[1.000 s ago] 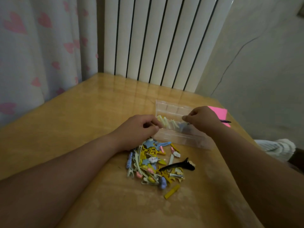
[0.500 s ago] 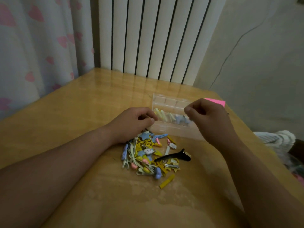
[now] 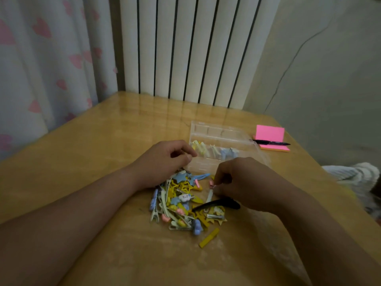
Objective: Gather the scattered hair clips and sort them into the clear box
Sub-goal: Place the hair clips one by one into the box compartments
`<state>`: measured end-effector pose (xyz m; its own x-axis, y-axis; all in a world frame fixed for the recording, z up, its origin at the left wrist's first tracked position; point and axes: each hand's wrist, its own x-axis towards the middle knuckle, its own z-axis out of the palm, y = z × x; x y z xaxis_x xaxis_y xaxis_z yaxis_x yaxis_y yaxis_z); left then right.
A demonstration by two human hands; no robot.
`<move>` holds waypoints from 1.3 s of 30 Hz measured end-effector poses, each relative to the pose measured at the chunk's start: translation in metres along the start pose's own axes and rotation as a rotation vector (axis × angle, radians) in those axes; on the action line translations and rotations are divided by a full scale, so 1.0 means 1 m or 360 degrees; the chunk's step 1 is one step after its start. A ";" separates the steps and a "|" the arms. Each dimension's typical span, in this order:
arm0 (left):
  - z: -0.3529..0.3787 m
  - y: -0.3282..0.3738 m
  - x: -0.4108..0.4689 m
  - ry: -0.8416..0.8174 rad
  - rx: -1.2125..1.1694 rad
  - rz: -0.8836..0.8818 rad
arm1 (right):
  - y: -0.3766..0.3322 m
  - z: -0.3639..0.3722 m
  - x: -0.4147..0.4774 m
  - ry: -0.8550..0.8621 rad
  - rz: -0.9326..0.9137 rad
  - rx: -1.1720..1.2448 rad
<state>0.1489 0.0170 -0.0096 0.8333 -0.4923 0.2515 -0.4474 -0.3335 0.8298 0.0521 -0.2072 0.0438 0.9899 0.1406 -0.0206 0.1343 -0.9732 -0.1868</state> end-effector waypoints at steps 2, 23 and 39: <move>0.000 0.000 0.000 -0.0003 0.0000 0.0005 | -0.001 0.000 -0.001 0.0007 -0.0024 0.0022; 0.000 -0.001 0.000 -0.0008 -0.0015 0.0016 | 0.072 -0.021 0.086 0.0681 0.0728 0.0783; 0.000 0.000 0.001 -0.0005 -0.0001 0.0016 | 0.066 -0.001 0.088 0.0939 0.0654 0.0339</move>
<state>0.1495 0.0165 -0.0099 0.8278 -0.4980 0.2582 -0.4555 -0.3279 0.8277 0.1480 -0.2591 0.0312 0.8269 -0.4058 0.3893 -0.2039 -0.8615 -0.4650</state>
